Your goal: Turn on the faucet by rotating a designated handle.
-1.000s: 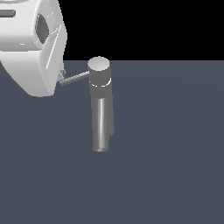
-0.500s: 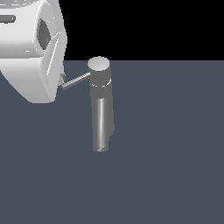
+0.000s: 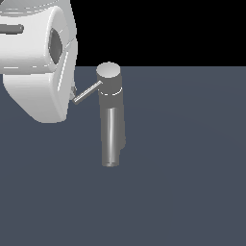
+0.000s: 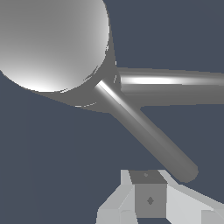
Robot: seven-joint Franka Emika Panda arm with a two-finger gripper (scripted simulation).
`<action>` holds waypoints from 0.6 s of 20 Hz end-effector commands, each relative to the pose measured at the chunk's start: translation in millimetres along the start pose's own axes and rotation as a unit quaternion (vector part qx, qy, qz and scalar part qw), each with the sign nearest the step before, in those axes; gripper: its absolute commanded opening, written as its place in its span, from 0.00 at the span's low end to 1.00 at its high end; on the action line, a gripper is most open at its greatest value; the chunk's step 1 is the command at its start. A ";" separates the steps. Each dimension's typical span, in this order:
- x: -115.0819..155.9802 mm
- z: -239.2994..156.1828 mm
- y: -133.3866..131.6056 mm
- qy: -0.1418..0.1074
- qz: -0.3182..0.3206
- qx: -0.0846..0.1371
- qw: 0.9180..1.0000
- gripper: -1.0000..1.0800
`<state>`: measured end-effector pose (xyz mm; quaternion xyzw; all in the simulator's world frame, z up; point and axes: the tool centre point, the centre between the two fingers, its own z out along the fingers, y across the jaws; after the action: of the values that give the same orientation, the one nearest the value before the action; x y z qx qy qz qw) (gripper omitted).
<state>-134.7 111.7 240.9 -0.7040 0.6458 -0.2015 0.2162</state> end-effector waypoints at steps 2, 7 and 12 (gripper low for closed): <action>16.7 0.9 6.9 0.008 0.013 -0.002 1.000 0.00; 22.5 1.0 14.4 0.008 0.013 -0.002 1.000 0.00; 27.9 0.8 21.6 0.008 0.013 -0.003 1.000 0.00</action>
<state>-147.0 92.5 231.8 -0.7000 0.6499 -0.2030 0.2152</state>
